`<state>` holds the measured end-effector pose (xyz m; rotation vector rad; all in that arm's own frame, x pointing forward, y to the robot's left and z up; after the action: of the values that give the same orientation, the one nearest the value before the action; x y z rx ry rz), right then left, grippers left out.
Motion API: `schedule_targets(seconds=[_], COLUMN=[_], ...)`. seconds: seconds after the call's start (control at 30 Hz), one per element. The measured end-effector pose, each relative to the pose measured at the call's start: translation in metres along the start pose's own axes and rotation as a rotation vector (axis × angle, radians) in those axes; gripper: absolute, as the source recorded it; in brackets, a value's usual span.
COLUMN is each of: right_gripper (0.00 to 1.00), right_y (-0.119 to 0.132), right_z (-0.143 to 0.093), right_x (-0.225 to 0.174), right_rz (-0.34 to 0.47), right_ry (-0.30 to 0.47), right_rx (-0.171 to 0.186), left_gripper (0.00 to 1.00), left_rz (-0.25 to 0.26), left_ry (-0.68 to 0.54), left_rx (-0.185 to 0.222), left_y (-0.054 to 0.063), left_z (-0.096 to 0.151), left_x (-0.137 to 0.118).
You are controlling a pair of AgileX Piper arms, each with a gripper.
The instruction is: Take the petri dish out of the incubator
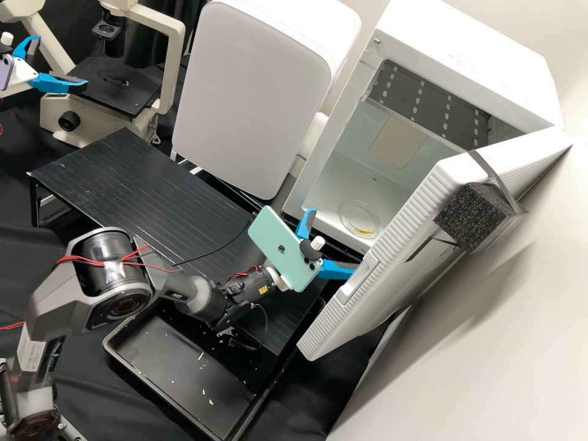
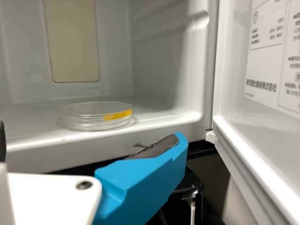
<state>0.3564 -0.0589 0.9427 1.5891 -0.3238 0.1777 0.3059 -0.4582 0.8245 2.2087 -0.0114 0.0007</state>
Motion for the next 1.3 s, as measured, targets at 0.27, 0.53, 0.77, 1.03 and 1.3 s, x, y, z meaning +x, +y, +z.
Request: schedule_targets(seconds=[0.27,0.53,0.77,1.03,1.3], right_gripper=[1.00,1.00,1.00,1.00,1.00], right_y=[0.006,-0.006,-0.016,-0.018,-0.019], right_z=[-0.005,-0.017,-0.016,-0.010,-0.007], right_x=[0.022,0.032,0.044,0.059,0.071], right_rz=[-0.007,-0.042,-0.058,-0.049,-0.081], right_ry=[-0.018,0.004,-0.005,-0.021,-0.029], right_rx=[-0.029,-0.056,-0.074,-0.077,-0.041], left_gripper=[1.00,1.00,1.00,1.00,1.00], left_rz=[0.000,0.000,0.000,0.000,0.000], left_ry=[0.000,0.000,0.000,0.000,0.000], left_rx=[0.000,0.000,0.000,0.000,0.000], left_y=[0.000,0.000,0.000,0.000,0.000], left_z=[0.000,0.000,0.000,0.000,0.000], left_x=[0.000,0.000,0.000,0.000,0.000])
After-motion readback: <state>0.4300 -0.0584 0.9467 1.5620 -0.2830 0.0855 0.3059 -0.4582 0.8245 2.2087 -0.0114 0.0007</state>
